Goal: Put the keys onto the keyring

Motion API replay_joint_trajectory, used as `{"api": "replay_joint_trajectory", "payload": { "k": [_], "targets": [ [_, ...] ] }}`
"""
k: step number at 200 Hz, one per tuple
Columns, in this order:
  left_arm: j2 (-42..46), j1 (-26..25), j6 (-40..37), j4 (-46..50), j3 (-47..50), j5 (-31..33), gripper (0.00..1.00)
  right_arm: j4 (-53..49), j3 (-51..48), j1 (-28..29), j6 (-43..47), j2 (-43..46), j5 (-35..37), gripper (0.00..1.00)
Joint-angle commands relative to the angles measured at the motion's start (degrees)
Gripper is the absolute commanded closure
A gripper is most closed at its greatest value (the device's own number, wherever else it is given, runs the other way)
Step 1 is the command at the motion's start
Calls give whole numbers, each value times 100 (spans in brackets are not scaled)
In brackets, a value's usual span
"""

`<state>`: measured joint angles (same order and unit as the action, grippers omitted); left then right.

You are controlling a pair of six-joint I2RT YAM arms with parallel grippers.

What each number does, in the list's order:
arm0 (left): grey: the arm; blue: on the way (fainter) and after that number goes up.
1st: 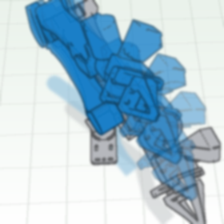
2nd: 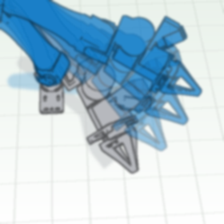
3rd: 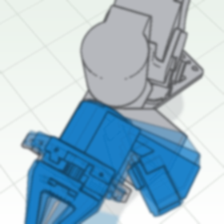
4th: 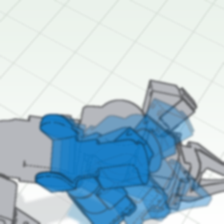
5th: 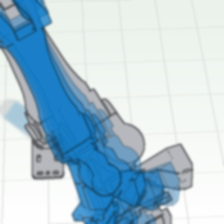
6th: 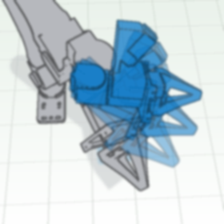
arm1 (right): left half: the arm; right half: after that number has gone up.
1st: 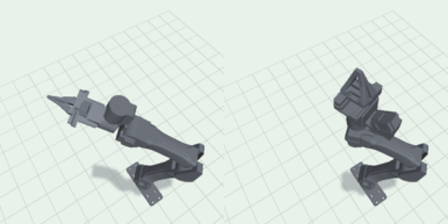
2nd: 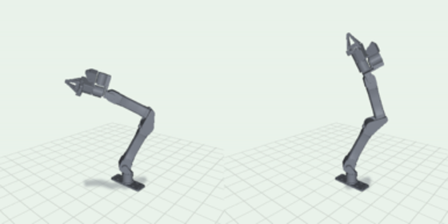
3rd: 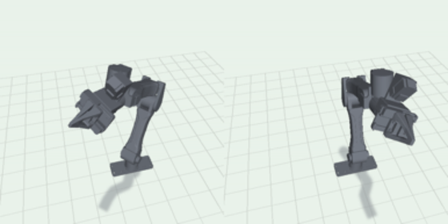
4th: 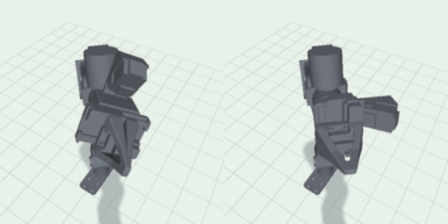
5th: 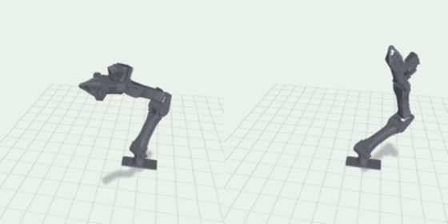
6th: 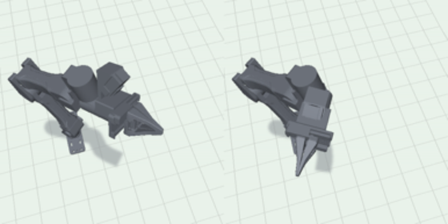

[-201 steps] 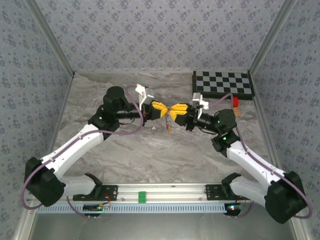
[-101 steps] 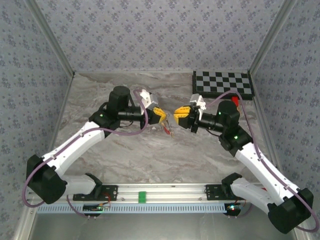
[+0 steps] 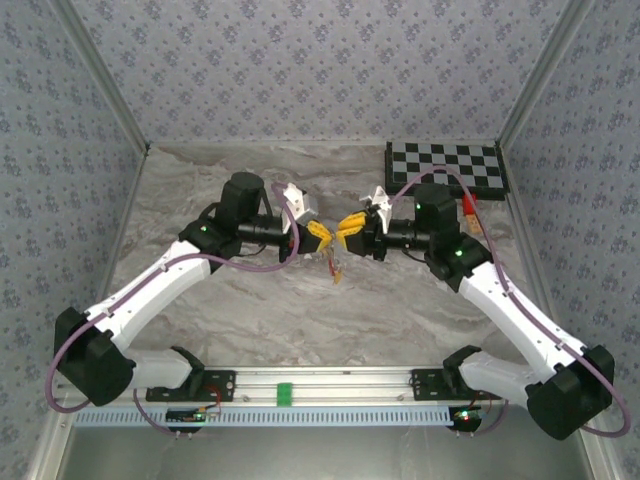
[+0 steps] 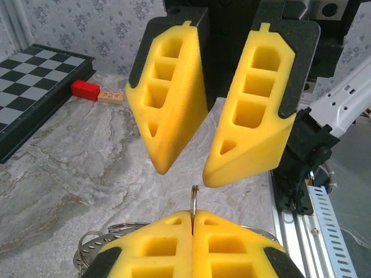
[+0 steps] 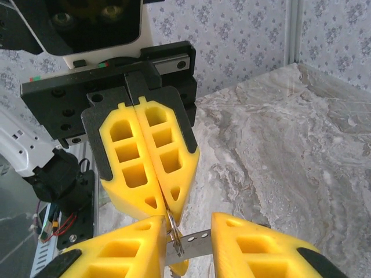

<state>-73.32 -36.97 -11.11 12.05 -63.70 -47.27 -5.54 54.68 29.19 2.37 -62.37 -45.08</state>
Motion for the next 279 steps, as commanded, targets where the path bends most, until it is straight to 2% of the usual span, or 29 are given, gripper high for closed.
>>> {"api": "replay_joint_trajectory", "payload": {
  "k": [1, 117, 172, 279],
  "targets": [
    [-16, -53, -161, 41, -268, -249, 100, -254, 282, 34, 162, -101, -229, 73],
    [107, -89, -148, -13, -241, -302, 100, -510, 280, 43, 291, -375, -751, 72],
    [184, -94, -137, -67, -196, -314, 100, -114, 66, 8, 77, -328, -1164, 74],
    [230, -89, -110, -142, -151, -352, 100, 287, -200, -20, -171, -328, -1249, 77]
  ]
}}
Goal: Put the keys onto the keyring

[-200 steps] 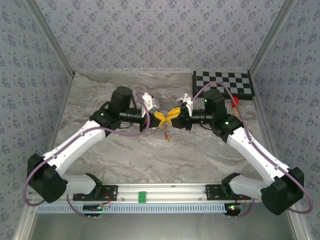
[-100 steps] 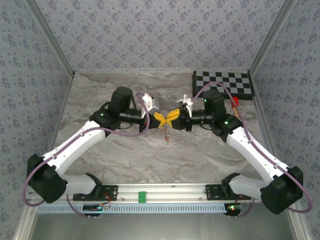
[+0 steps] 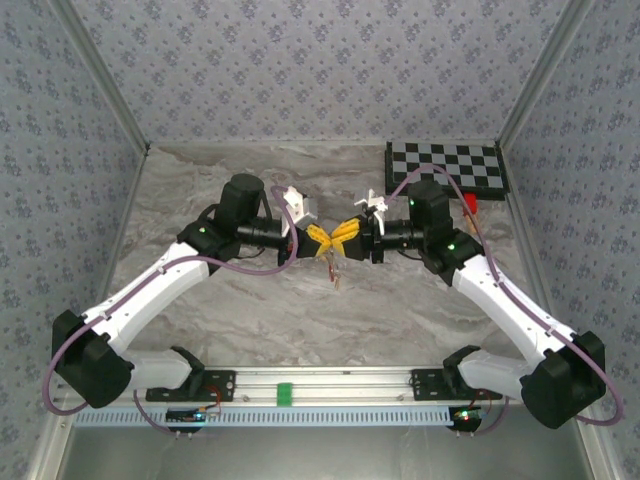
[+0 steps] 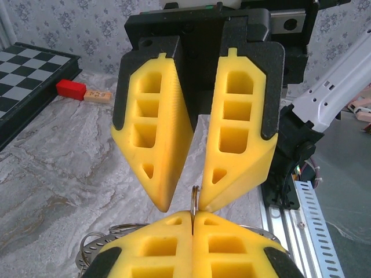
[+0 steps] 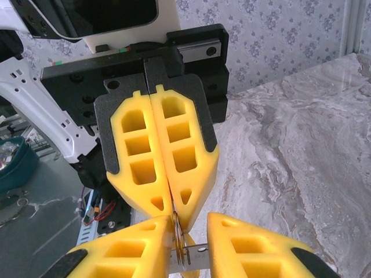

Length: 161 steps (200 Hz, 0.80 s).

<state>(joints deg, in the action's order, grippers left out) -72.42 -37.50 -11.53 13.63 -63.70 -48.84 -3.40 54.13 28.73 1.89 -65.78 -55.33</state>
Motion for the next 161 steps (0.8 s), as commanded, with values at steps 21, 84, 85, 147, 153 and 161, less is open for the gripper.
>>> {"api": "replay_joint_trajectory", "payload": {
  "k": [21, 84, 85, 147, 153, 161],
  "targets": [
    [132, -38, -69, -299, -145, -202, 100, 106, -180, 37, -143, 13, -233, 76],
    [130, -38, -75, -299, -151, -218, 100, 337, -298, 45, -236, 48, -254, 79],
    [131, -38, -72, -304, -151, -220, 100, 339, -298, 45, -239, 48, -261, 79],
    [156, -43, 35, -414, -126, -327, 100, 433, -273, 124, -341, -165, -440, 100],
    [158, -39, 37, -422, -125, -326, 100, 422, -263, 125, -371, -188, -419, 100],
    [167, -42, 36, -423, -126, -319, 100, 410, -245, 130, -386, -214, -396, 100]
  ]
}}
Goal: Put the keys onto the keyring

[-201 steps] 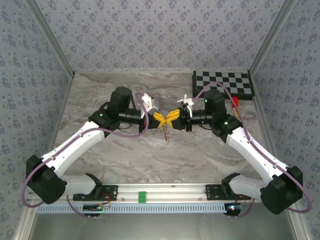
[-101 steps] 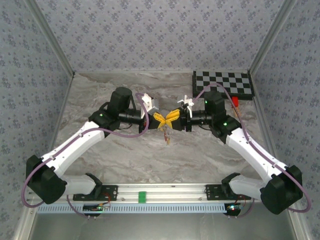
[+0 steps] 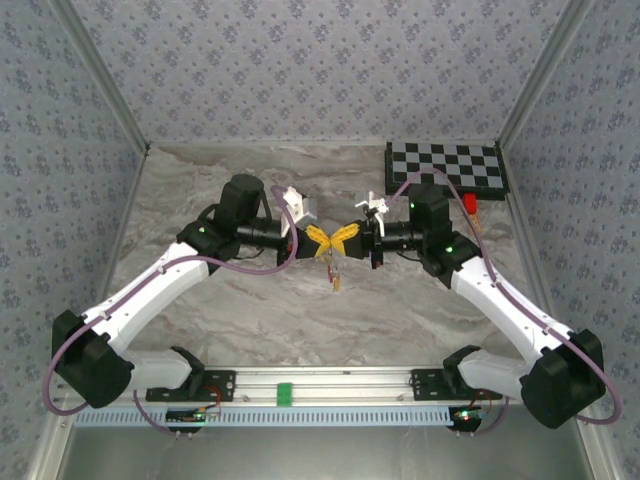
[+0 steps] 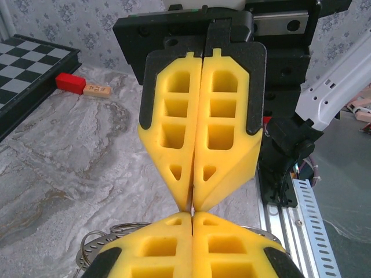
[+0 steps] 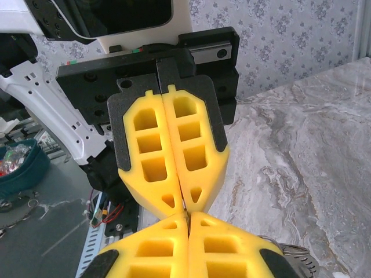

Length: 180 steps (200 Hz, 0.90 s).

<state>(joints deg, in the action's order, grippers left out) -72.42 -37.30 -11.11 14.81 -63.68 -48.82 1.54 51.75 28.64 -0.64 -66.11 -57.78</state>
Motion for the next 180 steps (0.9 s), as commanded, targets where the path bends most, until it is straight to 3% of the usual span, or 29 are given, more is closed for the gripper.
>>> {"api": "replay_joint_trajectory", "payload": {
  "k": [1, 49, 73, 107, 139, 180],
  "targets": [
    [167, -60, -5, -540, -128, -326, 100, -84, -7, 136, -135, -182, -144, 100],
    [211, -59, -14, -558, -82, -303, 100, 0, -66, 124, -132, -51, 51, 100],
    [231, -55, 83, -659, -58, -256, 77, 514, -284, 51, -428, 110, 209, 100],
    [447, -24, 578, -1316, 194, -50, 60, 2348, -942, -108, -1178, 412, 536, 100],
    [714, -11, 1178, -2209, 555, 290, 59, 4261, -1504, -129, -1853, 494, 1027, 100],
    [846, 46, 1715, -2893, 930, 771, 57, 5905, -1734, -140, -2650, 308, 1524, 100]
  ]
}}
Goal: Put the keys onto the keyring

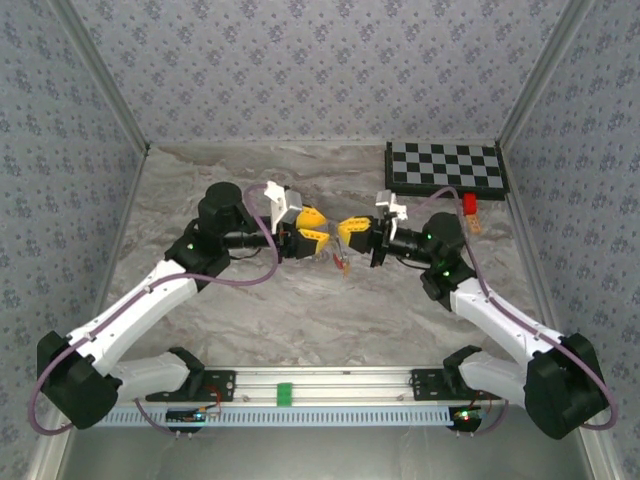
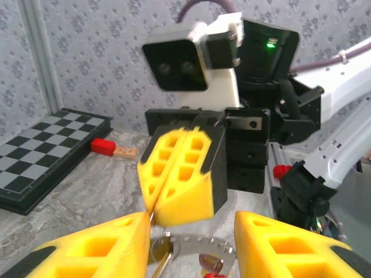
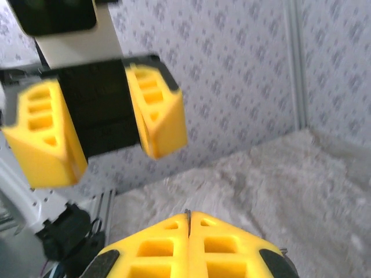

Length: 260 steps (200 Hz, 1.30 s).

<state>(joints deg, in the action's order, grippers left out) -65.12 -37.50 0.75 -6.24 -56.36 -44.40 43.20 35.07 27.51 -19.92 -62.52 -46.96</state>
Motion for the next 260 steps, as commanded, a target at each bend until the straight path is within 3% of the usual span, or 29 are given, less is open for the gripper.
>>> {"api": "replay_joint_trajectory", "payload": {
  "k": [1, 35, 94, 178, 199, 260],
  "targets": [
    [115, 66, 543, -803, 210, 337, 57, 1764, -68, -22, -736, -54, 451, 100],
    [11, 101, 816, -1037, 349, 397, 56, 2314, -28, 0, -1102, -205, 500, 100],
    [-223, -26, 828, -1163, 234, 204, 49, 2354, -58, 40, -1178, -214, 474, 100],
    [-361, -356, 408, -909, 61, 782, 48, 2337, -74, 132, -1237, -212, 495, 100],
    [-368, -387, 356, -963, 81, 974, 51, 2342, -81, 165, -1265, -222, 486, 100],
    [-413, -410, 254, -907, 79, 1015, 82, 2362, -86, 189, -1274, -208, 486, 100]
  ]
}}
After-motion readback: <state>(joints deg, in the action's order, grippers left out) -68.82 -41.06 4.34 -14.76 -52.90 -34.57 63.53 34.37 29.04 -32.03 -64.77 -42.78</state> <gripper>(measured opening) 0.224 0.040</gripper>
